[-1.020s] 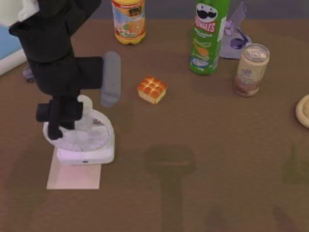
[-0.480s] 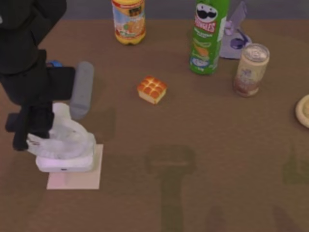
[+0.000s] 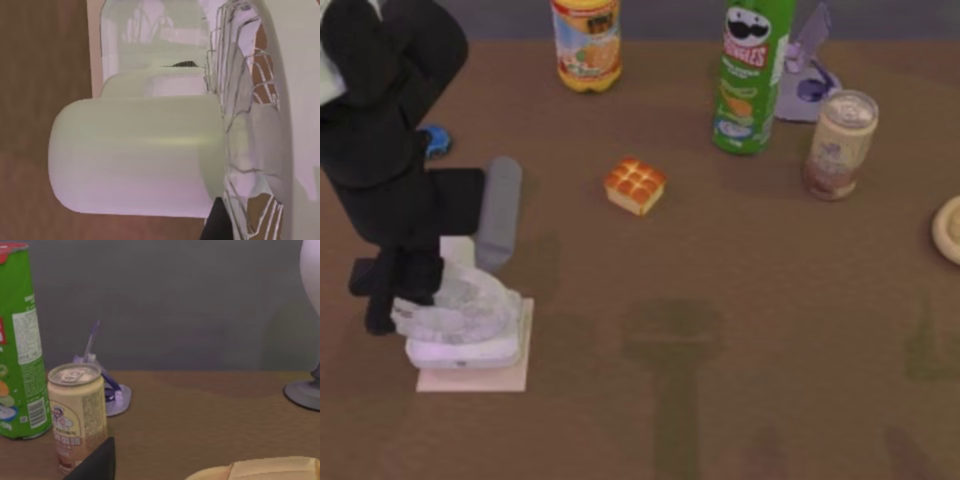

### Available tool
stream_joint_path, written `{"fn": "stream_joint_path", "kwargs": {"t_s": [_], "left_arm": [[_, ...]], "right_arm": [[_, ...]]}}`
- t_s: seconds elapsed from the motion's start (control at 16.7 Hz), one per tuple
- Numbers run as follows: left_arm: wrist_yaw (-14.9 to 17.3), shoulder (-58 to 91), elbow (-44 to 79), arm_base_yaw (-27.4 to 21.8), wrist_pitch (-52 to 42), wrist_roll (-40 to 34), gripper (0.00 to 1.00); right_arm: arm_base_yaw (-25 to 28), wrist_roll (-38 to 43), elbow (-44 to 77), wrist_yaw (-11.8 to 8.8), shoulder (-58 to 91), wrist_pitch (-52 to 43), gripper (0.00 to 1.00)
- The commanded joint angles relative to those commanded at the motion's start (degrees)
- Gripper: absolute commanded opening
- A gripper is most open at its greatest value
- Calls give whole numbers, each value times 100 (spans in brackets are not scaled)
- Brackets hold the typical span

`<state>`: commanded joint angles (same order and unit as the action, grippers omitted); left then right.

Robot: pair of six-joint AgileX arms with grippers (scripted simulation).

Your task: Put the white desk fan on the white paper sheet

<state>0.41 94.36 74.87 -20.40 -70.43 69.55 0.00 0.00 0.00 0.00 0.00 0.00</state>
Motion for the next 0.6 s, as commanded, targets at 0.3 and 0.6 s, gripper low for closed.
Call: {"fn": "stream_joint_path", "kwargs": {"t_s": [0.3,0.6], "left_arm": [[0,0,0,0,0,0,23],[0,0,0,0,0,0,60]], "right_arm": [[0,0,0,0,0,0,100],[0,0,0,0,0,0,100]]}}
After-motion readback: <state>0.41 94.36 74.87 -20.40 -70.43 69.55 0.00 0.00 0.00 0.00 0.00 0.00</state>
